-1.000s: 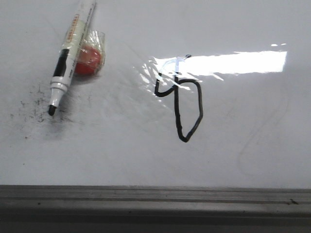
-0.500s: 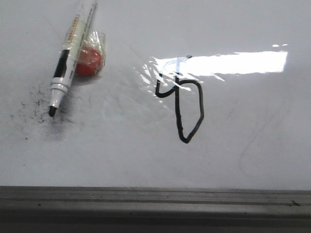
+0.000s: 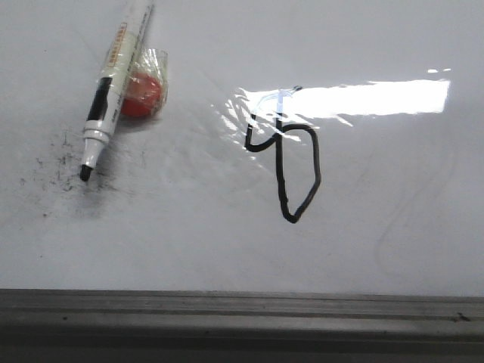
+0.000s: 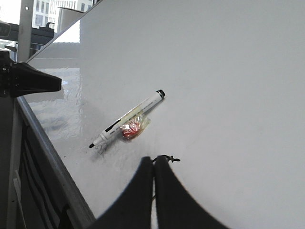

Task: Write number 8 on whiteboard

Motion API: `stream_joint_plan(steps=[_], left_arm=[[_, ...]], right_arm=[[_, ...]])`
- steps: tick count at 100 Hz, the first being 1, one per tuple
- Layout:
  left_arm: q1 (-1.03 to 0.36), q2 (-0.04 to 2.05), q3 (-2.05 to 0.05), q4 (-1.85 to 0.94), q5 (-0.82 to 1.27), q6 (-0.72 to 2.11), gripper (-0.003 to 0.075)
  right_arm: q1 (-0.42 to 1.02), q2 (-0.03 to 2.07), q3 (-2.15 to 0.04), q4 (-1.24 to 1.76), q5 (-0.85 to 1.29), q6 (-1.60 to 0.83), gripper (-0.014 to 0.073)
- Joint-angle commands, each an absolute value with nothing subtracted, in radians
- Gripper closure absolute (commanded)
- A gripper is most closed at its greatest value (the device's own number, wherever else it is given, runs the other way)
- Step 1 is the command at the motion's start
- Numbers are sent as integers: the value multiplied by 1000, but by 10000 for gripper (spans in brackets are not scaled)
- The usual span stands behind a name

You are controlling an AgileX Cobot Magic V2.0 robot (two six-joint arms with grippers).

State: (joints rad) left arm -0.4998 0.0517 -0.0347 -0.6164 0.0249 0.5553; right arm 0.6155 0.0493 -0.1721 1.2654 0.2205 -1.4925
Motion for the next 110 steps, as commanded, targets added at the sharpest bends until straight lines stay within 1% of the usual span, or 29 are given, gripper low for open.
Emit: stream_joint_plan(steps=[1, 12, 26, 32, 47, 110], left_arm=[[-381, 31, -44, -357, 79, 259, 741], [-252, -20, -9, -224, 124, 107, 741], [-181, -31, 20, -142, 163, 9, 741], [-180, -31, 32, -110, 172, -48, 741], [-180, -31, 32, -68, 303, -53, 741], [-180, -31, 32, -80, 305, -54, 741]], right_arm=[[611, 62, -197, 1284, 200, -1498, 659], [611, 62, -197, 1284, 200, -1498, 659], [611, 62, -197, 1284, 203, -1498, 659], [611, 62, -197, 1284, 203, -1498, 659], [611, 62, -197, 1284, 203, -1498, 659], [611, 62, -197, 1284, 203, -1498, 659]])
